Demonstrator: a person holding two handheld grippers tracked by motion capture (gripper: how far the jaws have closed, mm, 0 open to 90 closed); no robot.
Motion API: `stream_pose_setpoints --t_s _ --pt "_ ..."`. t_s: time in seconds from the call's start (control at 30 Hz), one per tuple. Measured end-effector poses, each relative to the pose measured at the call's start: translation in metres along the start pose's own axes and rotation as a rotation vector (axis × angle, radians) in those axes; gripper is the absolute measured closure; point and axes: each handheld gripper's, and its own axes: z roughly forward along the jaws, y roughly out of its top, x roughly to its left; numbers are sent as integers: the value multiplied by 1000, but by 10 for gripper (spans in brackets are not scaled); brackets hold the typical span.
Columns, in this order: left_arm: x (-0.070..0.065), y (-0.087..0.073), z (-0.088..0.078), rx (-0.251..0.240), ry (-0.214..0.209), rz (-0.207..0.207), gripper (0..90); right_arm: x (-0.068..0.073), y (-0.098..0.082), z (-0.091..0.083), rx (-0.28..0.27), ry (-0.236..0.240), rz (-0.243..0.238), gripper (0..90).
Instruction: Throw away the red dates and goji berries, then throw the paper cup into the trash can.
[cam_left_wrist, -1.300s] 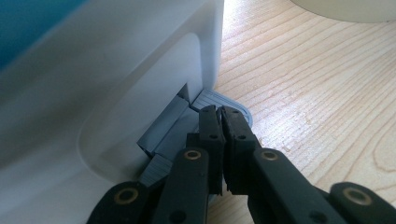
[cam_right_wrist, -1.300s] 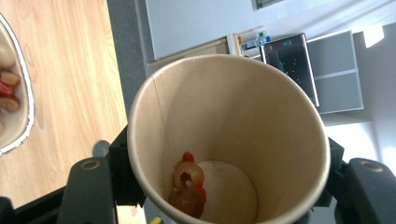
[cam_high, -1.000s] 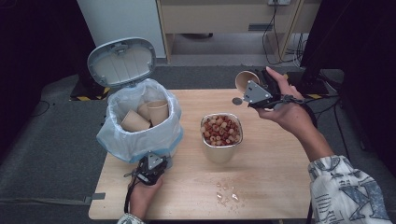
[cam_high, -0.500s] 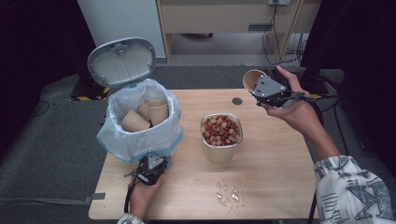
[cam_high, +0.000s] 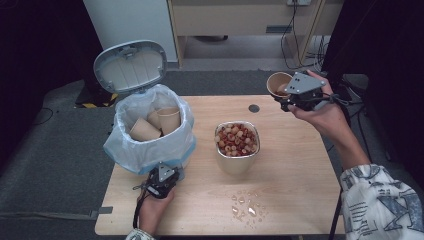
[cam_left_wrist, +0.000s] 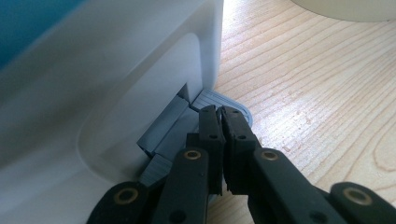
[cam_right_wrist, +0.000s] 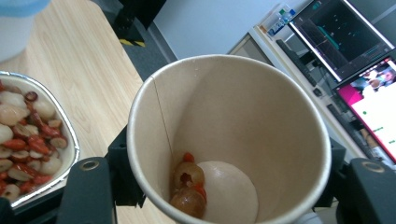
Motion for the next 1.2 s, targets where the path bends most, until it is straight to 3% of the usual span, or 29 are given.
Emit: stream_pose_setpoints --t_s 0.03,0.07,0.1,0.17,0.5,0.8,1.2 --pt "0 0 0 0 1 1 864 -1 -1 0 -11 21 32 324" --pt "0 0 0 0 1 1 864 -1 -1 0 -11 21 32 324" --pt "0 0 0 0 0 0 864 -2 -3 1 -25 63 79 322" --pt "0 0 0 0 0 0 864 -3 -5 2 -31 79 104 321" --pt "0 0 0 0 2 4 863 -4 -8 3 -33 105 138 320" --pt "-1 0 0 2 6 8 862 -11 -6 -2 -72 141 253 318" --pt "-2 0 0 2 11 17 859 -14 -2 -5 -85 181 322 314"
